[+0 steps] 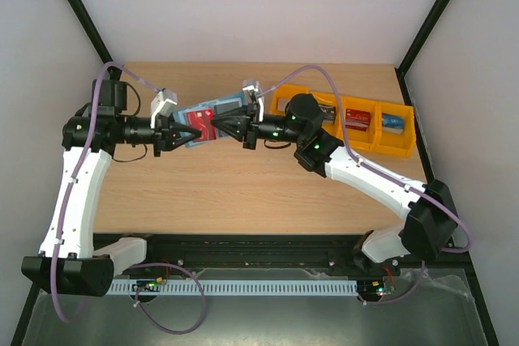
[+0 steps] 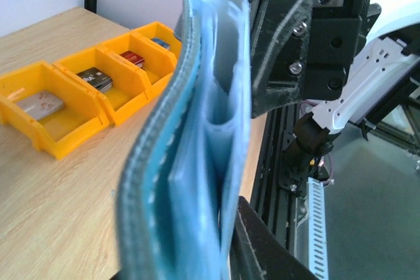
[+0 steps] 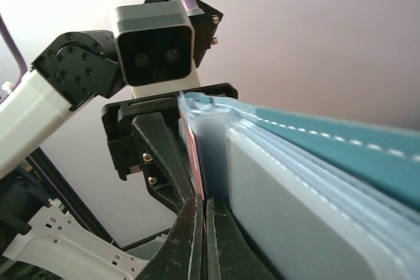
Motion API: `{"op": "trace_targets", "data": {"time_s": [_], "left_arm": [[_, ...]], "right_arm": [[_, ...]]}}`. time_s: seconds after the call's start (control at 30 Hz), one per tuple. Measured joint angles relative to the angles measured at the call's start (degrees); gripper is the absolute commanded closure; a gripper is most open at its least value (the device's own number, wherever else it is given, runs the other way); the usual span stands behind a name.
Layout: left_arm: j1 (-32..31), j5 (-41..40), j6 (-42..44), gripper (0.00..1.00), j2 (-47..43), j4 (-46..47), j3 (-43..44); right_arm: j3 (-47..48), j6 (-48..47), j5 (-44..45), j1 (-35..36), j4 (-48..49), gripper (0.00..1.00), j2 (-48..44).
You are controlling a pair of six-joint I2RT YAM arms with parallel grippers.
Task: Take the credit cards out of the card holder
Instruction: Remove the credit card from the card holder.
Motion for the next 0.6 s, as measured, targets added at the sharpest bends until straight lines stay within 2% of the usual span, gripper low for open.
{"op": "trace_targets", "data": {"time_s": [0.6], "left_arm": [[1.33, 5.27, 1.14, 0.79, 0.35, 0.13, -0.72]], "right_arm": [[-0.31, -3.63, -0.33, -1.16, -6.49, 0.98, -3.19]]}}
